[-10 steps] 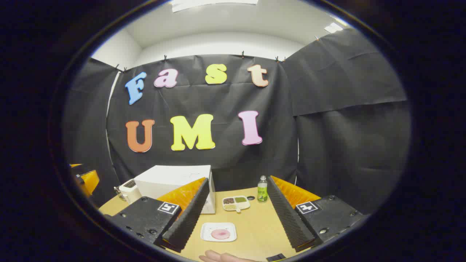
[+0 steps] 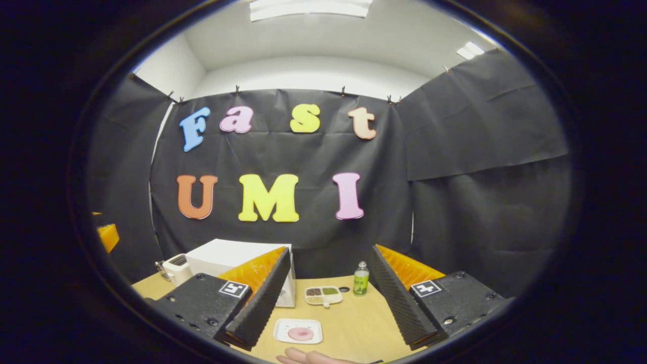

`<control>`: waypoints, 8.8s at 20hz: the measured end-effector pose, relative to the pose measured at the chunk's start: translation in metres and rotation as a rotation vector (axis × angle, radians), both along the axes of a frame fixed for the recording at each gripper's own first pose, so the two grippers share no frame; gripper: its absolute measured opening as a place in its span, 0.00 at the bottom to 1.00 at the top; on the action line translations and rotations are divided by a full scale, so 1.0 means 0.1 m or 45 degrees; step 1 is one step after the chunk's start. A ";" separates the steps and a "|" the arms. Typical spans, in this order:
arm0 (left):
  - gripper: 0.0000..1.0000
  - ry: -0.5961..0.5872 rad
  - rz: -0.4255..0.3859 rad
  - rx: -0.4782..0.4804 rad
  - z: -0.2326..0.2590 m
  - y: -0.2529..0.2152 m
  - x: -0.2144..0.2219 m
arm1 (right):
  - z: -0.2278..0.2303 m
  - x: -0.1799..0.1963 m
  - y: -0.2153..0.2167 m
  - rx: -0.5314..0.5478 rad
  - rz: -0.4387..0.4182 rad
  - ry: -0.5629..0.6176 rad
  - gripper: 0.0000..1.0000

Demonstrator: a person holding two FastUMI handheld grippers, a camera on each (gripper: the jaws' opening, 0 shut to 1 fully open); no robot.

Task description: Open the microwave oven with the left hand, put the food in, and close the microwave oven.

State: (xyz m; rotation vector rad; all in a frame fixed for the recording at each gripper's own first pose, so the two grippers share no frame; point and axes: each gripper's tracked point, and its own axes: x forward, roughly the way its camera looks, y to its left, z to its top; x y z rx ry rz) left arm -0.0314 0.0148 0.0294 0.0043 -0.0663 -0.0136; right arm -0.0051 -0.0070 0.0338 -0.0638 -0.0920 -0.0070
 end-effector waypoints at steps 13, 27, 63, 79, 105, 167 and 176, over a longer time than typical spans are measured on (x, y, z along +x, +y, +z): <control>0.96 -0.055 -0.087 -0.171 0.06 -0.25 0.37 | 0.13 0.02 -0.24 0.041 0.036 -0.021 1.00; 0.95 0.198 -0.270 -0.253 -1.37 -1.67 2.39 | -0.10 0.38 -0.48 0.110 0.117 -0.013 1.00; 0.00 0.324 -0.264 -0.102 -2.84 -2.23 3.24 | -1.23 0.89 -0.72 0.110 0.218 0.184 0.92; 0.00 0.181 -0.618 -0.066 -2.85 -1.26 1.67 | -1.12 0.12 -0.02 0.069 0.271 0.174 1.00; 0.95 0.181 -0.047 -0.172 -1.80 0.50 0.60 | -1.86 1.07 0.19 -0.120 0.294 0.569 0.92; 0.95 0.130 -0.034 -0.080 -1.52 0.73 0.50 | -3.74 1.91 2.58 1.096 0.319 1.572 0.04; 0.95 0.138 0.051 -0.037 -1.63 1.13 0.41 | -3.76 2.72 3.51 1.490 0.128 1.188 0.04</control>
